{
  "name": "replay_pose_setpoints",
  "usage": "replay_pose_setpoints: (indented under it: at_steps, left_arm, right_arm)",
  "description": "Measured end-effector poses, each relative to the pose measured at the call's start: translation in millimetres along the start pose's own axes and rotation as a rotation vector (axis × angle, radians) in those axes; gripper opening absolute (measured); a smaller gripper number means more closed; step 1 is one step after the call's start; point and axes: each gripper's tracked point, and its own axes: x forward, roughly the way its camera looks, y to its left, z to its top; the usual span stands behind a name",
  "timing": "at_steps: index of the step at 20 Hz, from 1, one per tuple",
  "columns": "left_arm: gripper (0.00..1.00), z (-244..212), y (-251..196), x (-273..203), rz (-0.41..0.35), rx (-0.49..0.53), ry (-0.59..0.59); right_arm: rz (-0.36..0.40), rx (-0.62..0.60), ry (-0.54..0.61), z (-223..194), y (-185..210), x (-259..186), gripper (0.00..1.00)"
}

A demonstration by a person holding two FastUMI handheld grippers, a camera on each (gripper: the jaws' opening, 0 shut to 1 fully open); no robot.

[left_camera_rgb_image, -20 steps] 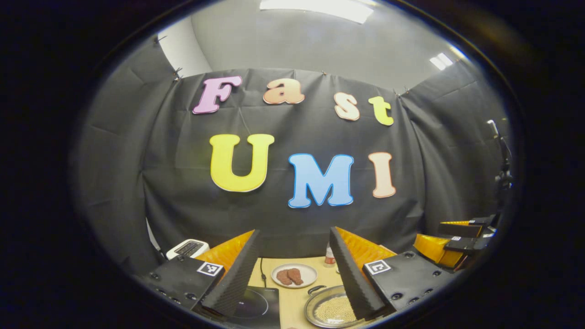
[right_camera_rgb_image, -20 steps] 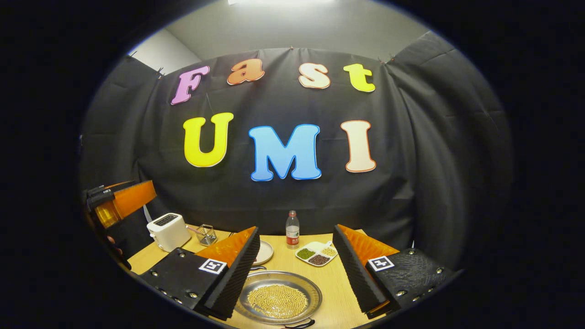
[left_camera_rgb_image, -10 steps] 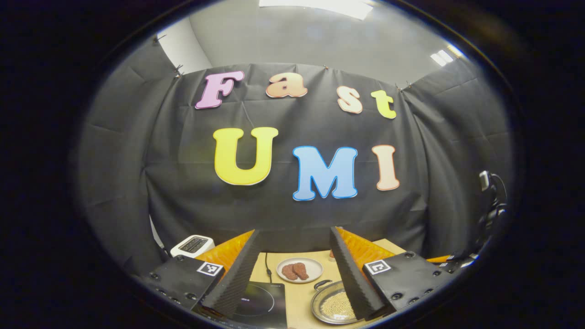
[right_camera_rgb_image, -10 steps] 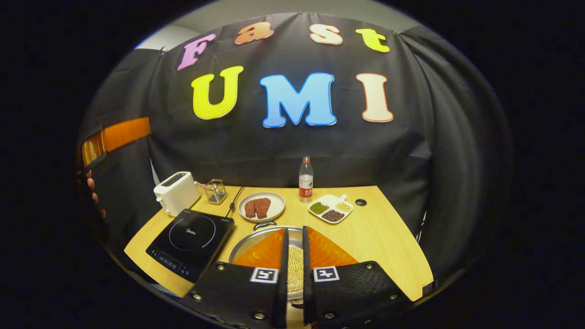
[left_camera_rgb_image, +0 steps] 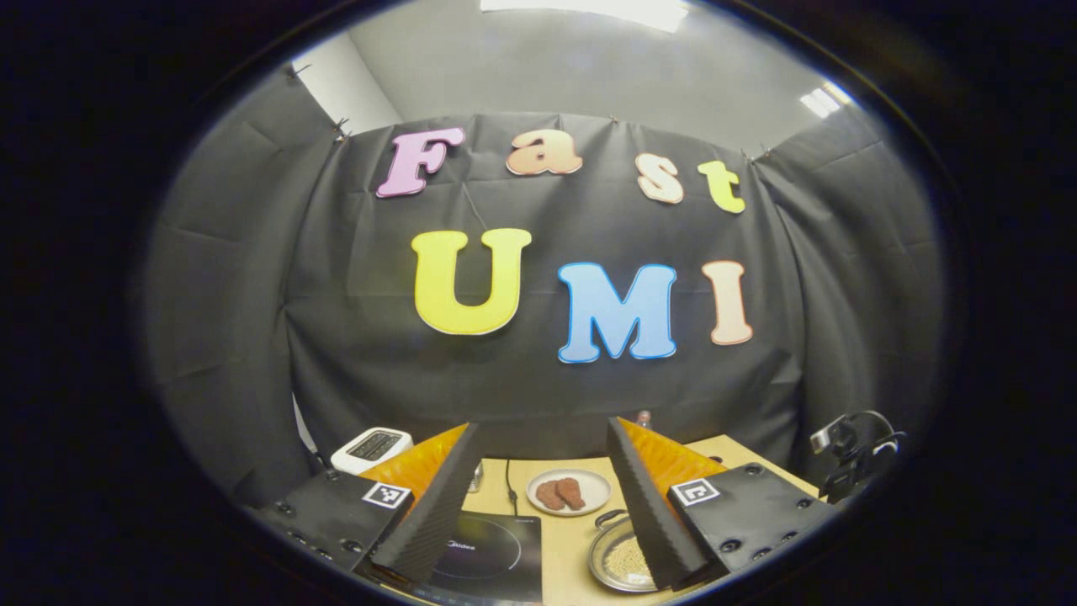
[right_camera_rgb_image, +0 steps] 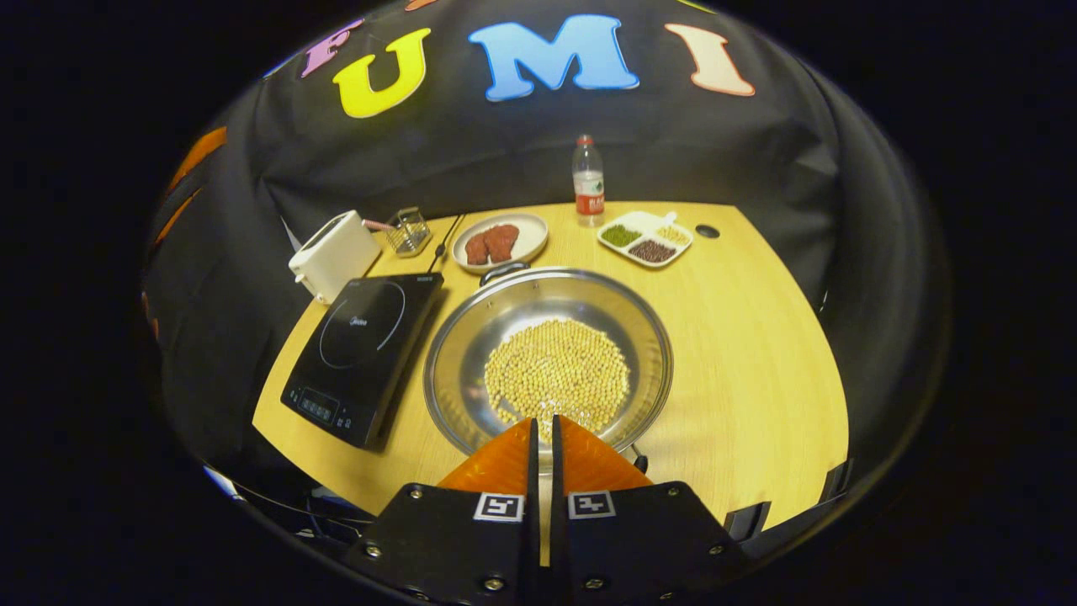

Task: First push the handle of the pot to place it horizontally, then grasp the pot with both hands and set it on the induction cooktop.

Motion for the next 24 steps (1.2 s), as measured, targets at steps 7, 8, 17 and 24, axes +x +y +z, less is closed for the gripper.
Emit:
replay_pose_setpoints:
  at_steps: [7,8,17,24]
  left_arm:
    - [0.97,-12,0,-1,0.017,0.011,0.027]
    - [0.97,-12,0,-2,0.019,0.014,0.032]
    - [0.98,-19,0,3,0.034,0.004,0.053]
    - [0.95,-25,-15,10,0.009,0.003,0.070]
  right_arm:
    - [0.063,0.025,0.203,-53,9,24,0.05]
    - [0.062,0.029,0.224,-58,8,28,0.05]
    - [0.045,0.080,0.296,-78,-6,44,0.01]
    - [-0.018,0.086,0.277,-75,-38,43,0.01]
